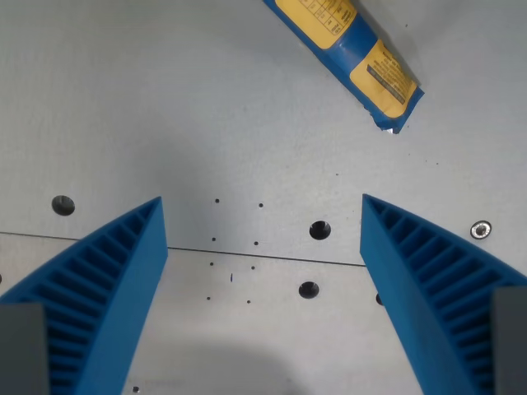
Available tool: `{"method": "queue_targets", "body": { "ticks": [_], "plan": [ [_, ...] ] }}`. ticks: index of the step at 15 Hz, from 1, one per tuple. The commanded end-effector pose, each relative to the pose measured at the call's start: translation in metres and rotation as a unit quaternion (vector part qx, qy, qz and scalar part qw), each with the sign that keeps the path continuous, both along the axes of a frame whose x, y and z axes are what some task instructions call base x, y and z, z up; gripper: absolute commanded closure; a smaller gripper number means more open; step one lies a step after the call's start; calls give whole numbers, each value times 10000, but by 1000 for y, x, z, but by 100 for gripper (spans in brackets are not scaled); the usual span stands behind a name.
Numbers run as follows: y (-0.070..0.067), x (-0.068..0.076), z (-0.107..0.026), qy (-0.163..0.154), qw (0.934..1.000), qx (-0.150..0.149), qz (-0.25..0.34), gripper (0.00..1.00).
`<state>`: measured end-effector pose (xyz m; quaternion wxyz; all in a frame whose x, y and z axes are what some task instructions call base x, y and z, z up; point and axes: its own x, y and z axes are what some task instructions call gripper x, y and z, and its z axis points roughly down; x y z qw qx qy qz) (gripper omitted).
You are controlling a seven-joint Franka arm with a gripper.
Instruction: Move above the blue bag
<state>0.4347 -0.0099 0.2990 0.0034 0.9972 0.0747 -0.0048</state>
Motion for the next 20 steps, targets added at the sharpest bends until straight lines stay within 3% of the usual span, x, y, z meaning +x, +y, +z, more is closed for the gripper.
{"method": "queue_targets", "body": {
  "ticks": [1,11,20],
  "plan": [
    [0,0,2,-21,10000,0,1,0],
    [-1,2,-2,-27,9994,-13,346,0],
    [-7,14,-20,-14,9926,-91,1209,0]
  ]
}}
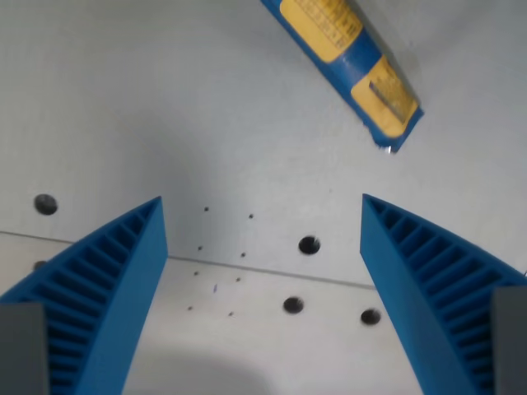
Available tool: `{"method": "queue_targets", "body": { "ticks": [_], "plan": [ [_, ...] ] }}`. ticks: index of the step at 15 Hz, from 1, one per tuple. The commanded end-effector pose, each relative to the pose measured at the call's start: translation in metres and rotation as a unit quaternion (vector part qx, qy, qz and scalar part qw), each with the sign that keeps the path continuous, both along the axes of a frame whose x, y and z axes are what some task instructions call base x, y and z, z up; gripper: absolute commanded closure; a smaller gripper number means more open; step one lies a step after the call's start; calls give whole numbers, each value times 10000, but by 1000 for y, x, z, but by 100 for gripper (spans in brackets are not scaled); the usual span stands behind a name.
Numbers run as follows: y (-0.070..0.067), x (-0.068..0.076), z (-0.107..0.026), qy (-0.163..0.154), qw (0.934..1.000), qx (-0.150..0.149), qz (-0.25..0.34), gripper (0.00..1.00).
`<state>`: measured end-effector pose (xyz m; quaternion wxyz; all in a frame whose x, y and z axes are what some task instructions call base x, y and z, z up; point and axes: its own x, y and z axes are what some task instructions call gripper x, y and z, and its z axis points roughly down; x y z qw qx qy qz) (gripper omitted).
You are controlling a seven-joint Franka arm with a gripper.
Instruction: Move above the blue bag
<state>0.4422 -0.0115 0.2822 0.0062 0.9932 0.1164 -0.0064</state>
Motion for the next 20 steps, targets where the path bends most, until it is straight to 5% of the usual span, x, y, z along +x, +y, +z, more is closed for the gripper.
{"method": "queue_targets", "body": {
  "ticks": [1,20],
  "plan": [
    [-6,8,-6,-22,9957,-60,929,0],
    [-26,48,-73,103,9543,-238,2976,0]
  ]
}}
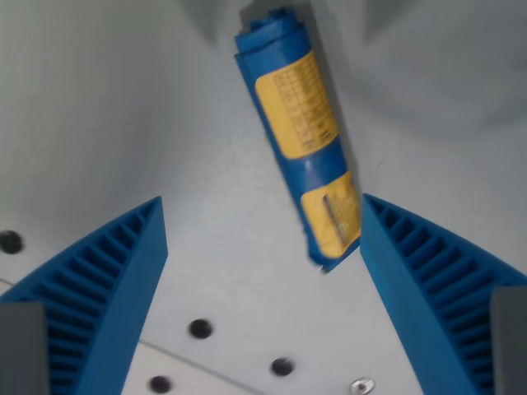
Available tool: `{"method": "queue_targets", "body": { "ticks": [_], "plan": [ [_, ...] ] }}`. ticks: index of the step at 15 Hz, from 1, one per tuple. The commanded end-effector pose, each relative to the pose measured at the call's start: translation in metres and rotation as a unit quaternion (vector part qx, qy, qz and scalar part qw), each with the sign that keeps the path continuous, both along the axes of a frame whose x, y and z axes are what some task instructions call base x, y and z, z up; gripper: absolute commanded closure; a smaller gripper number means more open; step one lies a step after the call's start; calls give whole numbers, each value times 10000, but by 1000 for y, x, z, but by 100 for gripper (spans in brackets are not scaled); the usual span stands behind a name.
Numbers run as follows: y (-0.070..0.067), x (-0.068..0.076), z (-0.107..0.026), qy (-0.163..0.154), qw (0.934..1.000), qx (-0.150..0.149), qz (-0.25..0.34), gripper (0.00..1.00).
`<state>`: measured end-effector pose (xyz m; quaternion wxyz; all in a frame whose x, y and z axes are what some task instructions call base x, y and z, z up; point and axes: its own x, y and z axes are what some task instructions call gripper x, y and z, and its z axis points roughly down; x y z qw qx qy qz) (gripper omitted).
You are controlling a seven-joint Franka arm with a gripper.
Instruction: Move above the blue bag
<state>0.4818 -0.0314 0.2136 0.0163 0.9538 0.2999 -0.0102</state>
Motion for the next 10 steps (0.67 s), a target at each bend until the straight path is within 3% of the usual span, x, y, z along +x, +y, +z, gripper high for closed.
{"method": "queue_targets", "body": {
  "ticks": [1,10],
  "plan": [
    [-7,10,-8,42,9927,-156,1198,0],
    [-15,22,-32,40,9897,-179,1422,0]
  ]
}}
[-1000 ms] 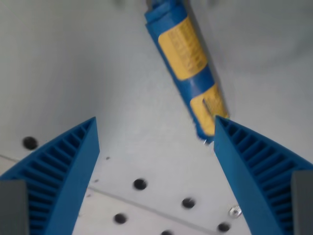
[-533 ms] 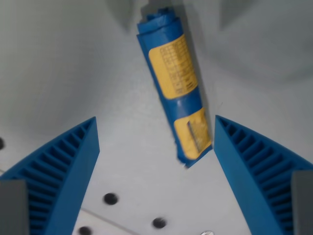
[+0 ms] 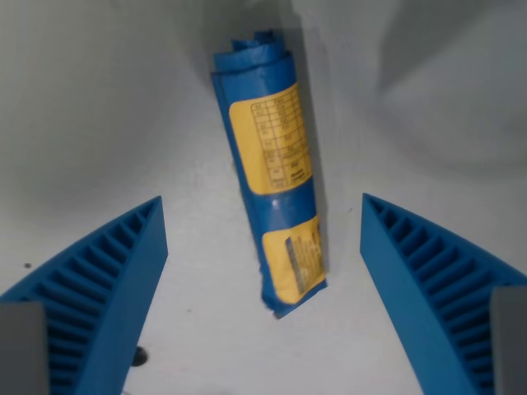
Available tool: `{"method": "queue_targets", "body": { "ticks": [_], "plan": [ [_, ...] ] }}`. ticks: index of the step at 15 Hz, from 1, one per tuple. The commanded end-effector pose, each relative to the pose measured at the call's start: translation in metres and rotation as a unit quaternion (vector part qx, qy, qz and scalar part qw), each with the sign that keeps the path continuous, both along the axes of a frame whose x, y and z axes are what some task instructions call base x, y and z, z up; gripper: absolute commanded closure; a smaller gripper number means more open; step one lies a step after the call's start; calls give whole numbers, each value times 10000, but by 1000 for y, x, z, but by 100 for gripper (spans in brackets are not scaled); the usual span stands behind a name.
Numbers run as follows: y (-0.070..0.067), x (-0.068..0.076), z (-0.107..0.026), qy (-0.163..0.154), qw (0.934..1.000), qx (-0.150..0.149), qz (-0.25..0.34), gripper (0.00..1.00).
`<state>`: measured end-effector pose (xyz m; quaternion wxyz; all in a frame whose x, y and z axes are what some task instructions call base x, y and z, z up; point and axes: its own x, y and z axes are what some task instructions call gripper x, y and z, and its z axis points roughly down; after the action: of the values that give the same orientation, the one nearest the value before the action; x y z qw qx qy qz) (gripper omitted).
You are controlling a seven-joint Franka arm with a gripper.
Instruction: Move above the blue bag
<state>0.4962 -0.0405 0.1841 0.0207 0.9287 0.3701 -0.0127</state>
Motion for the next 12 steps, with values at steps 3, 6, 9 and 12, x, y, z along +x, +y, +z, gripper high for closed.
{"method": "queue_targets", "body": {
  "ticks": [3,6,9,12],
  "plan": [
    [-7,9,-7,-6,9979,-120,635,0],
    [-8,10,-10,-19,9984,-120,556,0],
    [-8,11,-12,-13,9987,-118,491,0],
    [-8,11,-12,-7,9989,-117,451,0]
  ]
}}
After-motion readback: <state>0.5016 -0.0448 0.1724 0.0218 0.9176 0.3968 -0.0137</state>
